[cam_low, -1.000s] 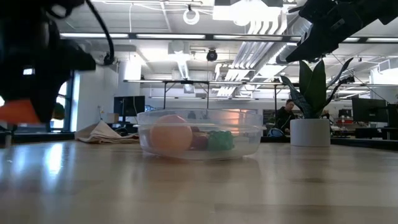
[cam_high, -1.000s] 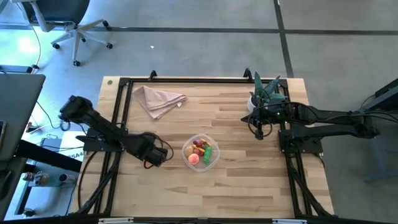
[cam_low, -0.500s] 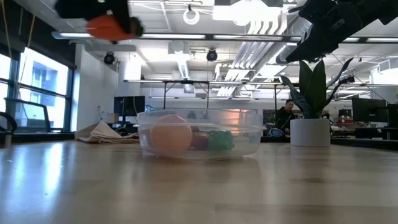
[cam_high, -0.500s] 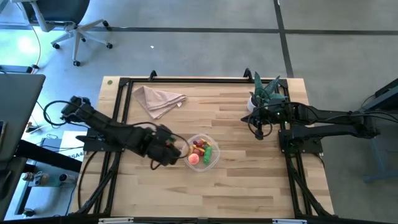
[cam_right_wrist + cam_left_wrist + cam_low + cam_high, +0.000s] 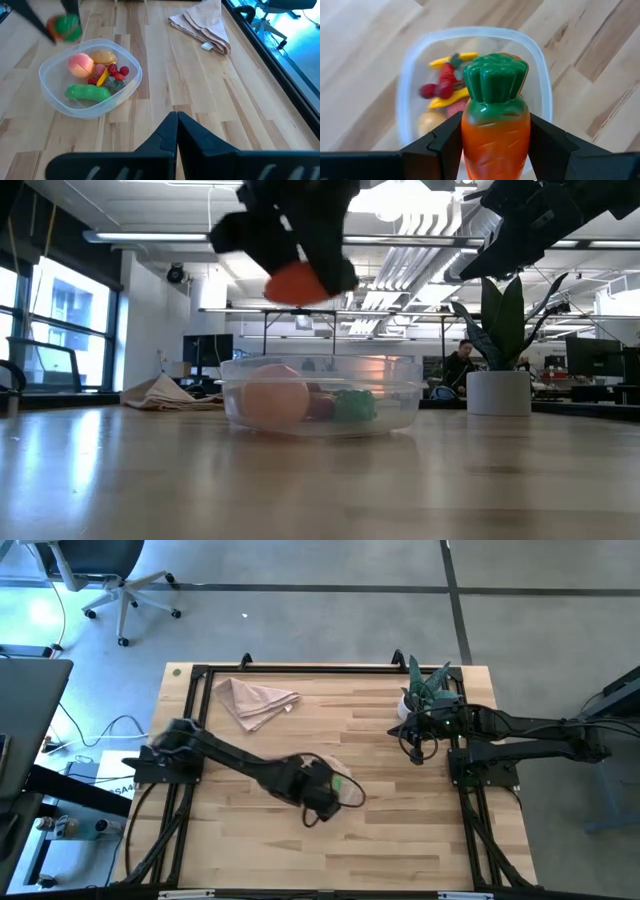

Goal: Pick and placing Produce into tupperware
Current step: Put the carrot into the transparent bin

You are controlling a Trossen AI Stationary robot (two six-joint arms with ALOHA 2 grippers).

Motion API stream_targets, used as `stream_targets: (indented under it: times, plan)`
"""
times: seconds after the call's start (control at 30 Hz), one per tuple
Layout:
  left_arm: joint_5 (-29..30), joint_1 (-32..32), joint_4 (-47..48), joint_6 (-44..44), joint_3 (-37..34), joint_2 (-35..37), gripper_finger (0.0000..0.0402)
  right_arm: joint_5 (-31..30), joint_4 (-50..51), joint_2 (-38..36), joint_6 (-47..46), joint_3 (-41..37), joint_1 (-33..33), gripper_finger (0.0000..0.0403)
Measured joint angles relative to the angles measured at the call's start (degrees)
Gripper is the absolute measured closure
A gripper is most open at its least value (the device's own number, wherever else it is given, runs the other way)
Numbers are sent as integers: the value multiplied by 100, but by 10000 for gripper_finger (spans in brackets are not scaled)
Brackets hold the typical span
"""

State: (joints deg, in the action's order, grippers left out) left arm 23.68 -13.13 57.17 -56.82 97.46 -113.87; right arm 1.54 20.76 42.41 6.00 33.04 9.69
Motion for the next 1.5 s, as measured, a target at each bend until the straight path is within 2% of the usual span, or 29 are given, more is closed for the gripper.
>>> stream_targets:
  times: [0.27, 0.87, 1.1, 1.5]
  plan:
    - [-76, 5, -305, -25, 350, -731, 221, 0, -2, 0, 0, 0, 2, 403]
    - [-352, 337, -845, 0, 93, -828, 220, -2, 1, 0, 1, -1, 1, 403]
    - [-389, 405, -1215, 2, 110, -1097, 220, -1, 4, 0, 0, -1, 0, 403]
    - [-511, 461, -1177, 0, 101, -1103, 220, 0, 70, -4, 0, 0, 1, 403]
